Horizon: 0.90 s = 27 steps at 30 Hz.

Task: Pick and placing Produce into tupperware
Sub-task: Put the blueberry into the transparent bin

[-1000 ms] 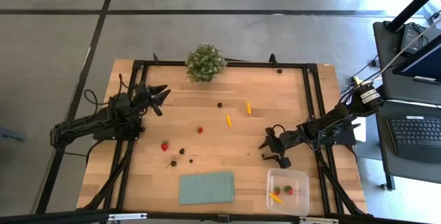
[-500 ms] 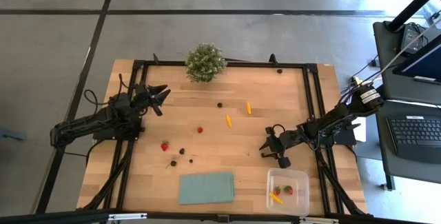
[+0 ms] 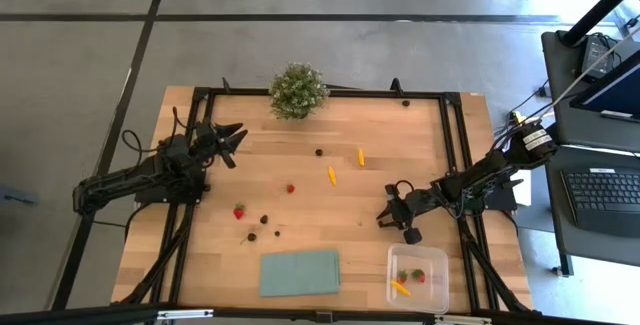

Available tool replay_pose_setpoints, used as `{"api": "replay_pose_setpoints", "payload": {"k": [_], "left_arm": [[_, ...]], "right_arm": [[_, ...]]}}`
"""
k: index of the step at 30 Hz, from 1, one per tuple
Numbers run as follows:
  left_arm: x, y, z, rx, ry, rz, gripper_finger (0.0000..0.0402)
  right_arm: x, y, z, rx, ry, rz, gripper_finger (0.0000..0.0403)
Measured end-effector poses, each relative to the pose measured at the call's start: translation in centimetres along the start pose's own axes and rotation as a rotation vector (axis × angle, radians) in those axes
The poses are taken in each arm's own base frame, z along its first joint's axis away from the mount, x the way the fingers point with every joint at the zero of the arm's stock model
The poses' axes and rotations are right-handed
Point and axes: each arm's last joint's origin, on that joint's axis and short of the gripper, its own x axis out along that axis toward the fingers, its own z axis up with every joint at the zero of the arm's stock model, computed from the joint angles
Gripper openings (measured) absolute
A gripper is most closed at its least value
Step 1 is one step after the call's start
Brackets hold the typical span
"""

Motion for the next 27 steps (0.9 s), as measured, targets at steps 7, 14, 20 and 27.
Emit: {"api": "replay_pose_setpoints", "payload": {"k": [7, 14, 20, 27], "left_arm": [[0.00, 0.00, 0.00, 0.000, 0.000, 0.000, 0.0143], [0.00, 0.00, 0.00, 0.000, 0.000, 0.000, 0.0143], [0.00, 0.00, -0.01, 0.000, 0.000, 0.000, 0.0143], [0.00, 0.00, -0.01, 0.000, 0.001, 0.000, 0.0143]], "right_arm": [[0.00, 0.01, 0.00, 0.000, 0.000, 0.002, 0.0099], [0.00, 0.01, 0.00, 0.003, 0.000, 0.003, 0.0078], [-0.01, 0.01, 0.07, 0.004, -0.011, 0.002, 0.0060], [-0.03, -0.07, 0.54, 0.062, -0.066, -0.034, 0.0058]]}}
